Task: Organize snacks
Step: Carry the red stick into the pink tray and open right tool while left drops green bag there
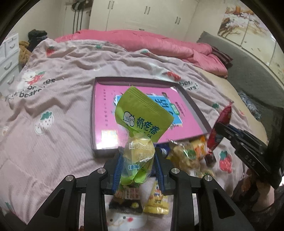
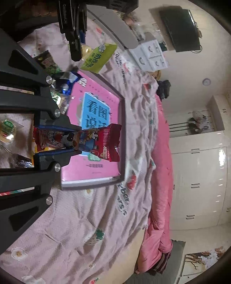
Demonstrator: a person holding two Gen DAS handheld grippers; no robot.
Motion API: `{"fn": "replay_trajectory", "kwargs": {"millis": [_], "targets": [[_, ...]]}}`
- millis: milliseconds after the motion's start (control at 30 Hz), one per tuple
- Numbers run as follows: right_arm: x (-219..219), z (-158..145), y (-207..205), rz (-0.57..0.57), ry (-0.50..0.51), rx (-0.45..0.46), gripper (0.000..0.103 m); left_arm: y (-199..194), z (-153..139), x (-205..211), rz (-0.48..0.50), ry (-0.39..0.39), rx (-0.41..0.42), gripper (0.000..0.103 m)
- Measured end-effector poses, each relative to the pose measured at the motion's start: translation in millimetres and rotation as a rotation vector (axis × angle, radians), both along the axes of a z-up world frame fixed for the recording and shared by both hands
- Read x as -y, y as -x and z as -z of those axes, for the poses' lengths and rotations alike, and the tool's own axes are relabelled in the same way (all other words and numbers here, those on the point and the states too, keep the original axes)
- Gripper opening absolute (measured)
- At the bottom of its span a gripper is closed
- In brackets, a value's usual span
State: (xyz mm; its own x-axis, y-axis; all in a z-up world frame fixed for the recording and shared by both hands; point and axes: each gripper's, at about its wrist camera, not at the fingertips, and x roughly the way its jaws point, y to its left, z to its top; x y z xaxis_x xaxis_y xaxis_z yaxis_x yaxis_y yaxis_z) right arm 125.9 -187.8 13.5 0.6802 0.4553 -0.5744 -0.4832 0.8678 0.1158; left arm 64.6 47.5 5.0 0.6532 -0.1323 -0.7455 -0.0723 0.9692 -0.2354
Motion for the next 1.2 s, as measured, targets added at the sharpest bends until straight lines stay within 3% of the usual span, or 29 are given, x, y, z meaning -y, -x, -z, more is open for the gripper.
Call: {"fn": "replay_trajectory", "kwargs": {"millis": [367, 1200], "targets": [[-0.5, -11.4, -21.9, 0.047, -0.01, 0.046, 0.018, -29.9, -2.2, -24.1, -0.08, 0.01, 0.028, 0.034], [-5.3, 35.7, -73.1, 0.132, 0.101, -0.079, 0.018, -80.5, 40.4, -22.6, -0.073, -0.016, -0.037, 0.034]]}}
